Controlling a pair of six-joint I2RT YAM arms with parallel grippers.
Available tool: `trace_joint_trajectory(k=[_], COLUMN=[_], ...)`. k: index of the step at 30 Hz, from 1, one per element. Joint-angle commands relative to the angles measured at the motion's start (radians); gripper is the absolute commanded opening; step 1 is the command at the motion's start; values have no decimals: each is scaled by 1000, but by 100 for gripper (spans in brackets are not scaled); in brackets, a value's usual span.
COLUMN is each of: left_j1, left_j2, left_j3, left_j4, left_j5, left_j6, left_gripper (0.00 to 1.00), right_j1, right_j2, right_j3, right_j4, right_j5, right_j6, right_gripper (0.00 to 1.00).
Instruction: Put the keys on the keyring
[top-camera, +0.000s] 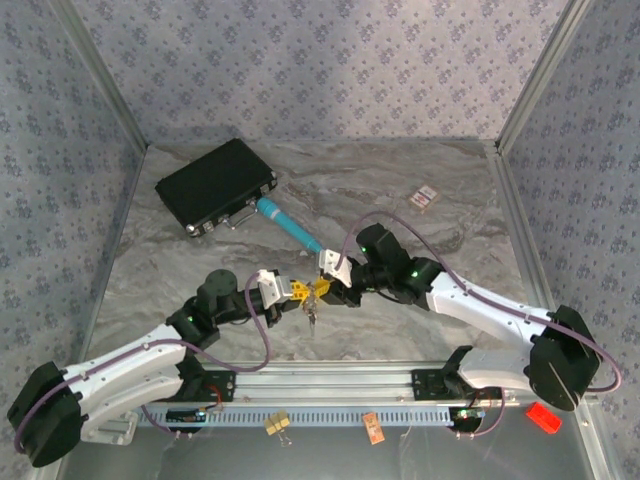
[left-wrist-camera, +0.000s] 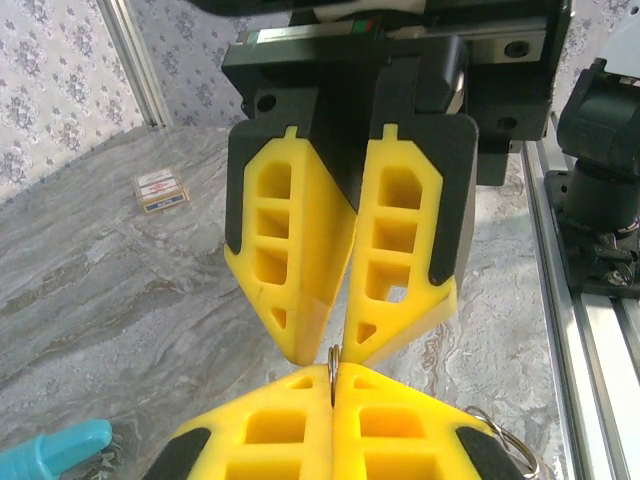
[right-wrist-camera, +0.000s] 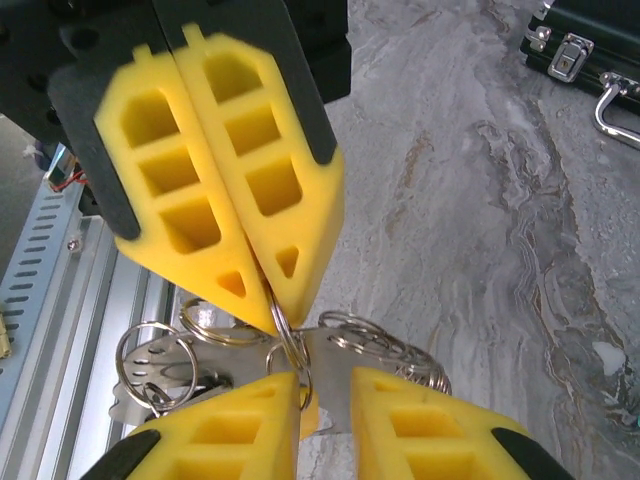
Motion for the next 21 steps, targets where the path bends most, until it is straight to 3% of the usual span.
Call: trace_joint_trajectory(k=[1, 12, 18, 20, 21], left_j1=[-2, -2, -2, -2, -2], left_j2=[-2, 1, 1, -1, -3], left_j3=[-4, -1, 0, 5, 8], left_j4=[79, 81, 79, 56, 38], left_j5=[27, 28, 24, 9, 0], left_j6=[-22, -22, -25, -25, -23], left_gripper=[0, 0, 0, 0, 5], right_j1=[5, 14, 15, 14, 16], right_j2=[-6, 22, 38, 31, 29], right_j3=[-8, 4, 14, 18, 23], right_j4=[23, 51, 55, 42, 29], right_j5=[-30, -68, -82, -68, -54], right_j6=[13, 20, 21, 14, 8], right_gripper=[21, 19, 2, 0, 0])
